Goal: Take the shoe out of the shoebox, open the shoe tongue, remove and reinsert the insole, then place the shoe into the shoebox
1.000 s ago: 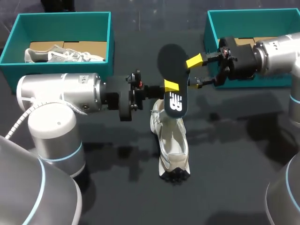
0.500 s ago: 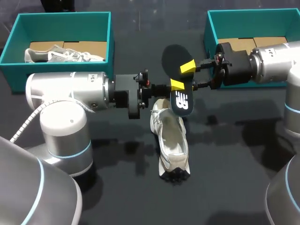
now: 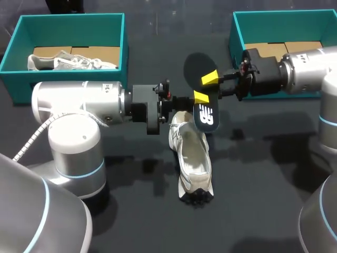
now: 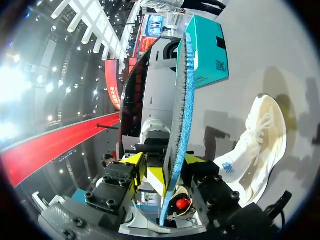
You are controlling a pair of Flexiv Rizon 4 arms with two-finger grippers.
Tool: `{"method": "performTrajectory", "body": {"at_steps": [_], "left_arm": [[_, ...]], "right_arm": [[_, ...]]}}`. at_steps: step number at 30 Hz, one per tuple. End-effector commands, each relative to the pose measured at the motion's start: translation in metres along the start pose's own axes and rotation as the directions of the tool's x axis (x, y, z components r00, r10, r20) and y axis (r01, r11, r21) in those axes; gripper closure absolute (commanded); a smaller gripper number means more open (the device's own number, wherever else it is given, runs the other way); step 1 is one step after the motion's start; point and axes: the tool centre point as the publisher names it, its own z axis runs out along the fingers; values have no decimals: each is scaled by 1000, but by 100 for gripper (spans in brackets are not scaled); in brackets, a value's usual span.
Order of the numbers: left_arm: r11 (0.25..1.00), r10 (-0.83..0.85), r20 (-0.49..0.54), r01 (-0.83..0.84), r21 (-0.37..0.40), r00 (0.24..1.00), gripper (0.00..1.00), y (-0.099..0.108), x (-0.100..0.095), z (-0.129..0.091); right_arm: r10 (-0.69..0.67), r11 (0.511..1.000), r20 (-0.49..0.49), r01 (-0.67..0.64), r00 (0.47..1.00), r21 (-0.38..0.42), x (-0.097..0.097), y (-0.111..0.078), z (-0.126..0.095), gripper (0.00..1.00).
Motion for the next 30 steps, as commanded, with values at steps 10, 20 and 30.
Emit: {"method": "performTrajectory", "body": {"at_steps": [10, 20, 30], "left_arm": [[1000, 6, -3, -6, -7, 1000, 100, 0, 2, 3], [1000, 11, -1, -11, -19, 1000, 100, 1, 2, 4], [1000, -8, 6, 8, -25, 1000, 20, 0, -1, -2]], "right_arm": [[15, 1000, -17, -15, 1000, 1, -8, 5, 1, 76], [19, 1000, -23, -19, 1000, 0, -9, 5, 1, 100], [19, 1000, -31, -19, 999, 7, -10, 9, 2, 100]]}}
